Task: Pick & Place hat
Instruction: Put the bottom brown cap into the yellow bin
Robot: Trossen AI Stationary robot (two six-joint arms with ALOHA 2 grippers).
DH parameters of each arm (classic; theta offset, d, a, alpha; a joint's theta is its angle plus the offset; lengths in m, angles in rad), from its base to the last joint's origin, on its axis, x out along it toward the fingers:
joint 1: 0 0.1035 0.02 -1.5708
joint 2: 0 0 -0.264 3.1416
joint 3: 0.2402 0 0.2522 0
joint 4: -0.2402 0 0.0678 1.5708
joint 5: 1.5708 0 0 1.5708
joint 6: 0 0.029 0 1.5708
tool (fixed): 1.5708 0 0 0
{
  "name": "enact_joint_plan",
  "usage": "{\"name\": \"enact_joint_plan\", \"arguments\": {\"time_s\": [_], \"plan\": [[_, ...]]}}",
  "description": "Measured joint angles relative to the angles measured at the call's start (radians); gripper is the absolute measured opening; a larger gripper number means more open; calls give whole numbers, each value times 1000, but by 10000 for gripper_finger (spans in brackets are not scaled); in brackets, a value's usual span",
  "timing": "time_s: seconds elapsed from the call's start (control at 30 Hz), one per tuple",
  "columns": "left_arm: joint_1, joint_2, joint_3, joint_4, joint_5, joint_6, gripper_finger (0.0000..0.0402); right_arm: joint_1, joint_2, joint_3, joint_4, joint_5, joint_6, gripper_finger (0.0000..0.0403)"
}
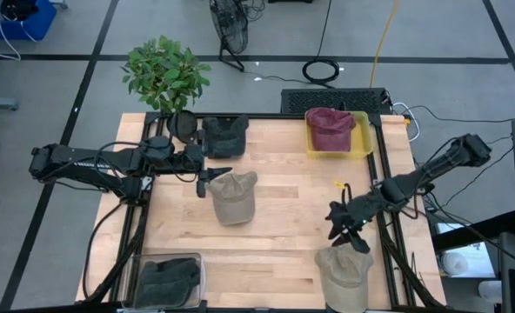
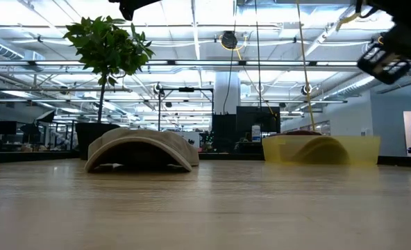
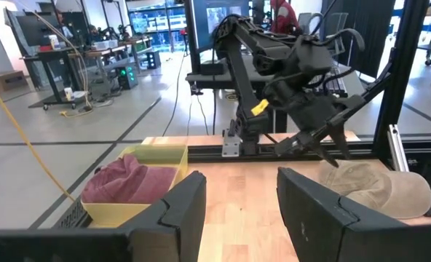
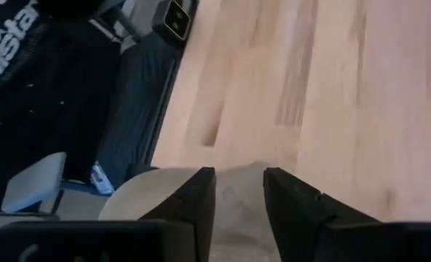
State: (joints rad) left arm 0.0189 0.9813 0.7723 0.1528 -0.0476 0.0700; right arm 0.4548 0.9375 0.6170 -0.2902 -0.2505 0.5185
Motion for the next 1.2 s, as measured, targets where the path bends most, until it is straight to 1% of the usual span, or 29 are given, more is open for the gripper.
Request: {"name": "enact_joint_plan", "arguments": {"time_s": [0.2,0.33,0.57,0.67,0.8,0.9,1.03,1.2], "plan": [[0,0,0,0,0,3,172,74,2,0,-59,69,133,120],[0,0,0,0,0,16,172,105,25,0,-57,71,217,121],[0,0,0,8,0,24,172,166,110,0,-49,63,349,122],[0,0,0,10,0,7,172,204,141,0,-7,37,411,122],[0,0,0,11,0,4,172,259,164,0,60,38,483,124],[0,0,0,9,0,-1,172,291,176,0,69,40,538,124],[0,0,0,2,0,-1,172,333,190,0,79,39,594,123],[0,0,0,0,0,-1,172,365,208,0,100,40,627,123]]}}
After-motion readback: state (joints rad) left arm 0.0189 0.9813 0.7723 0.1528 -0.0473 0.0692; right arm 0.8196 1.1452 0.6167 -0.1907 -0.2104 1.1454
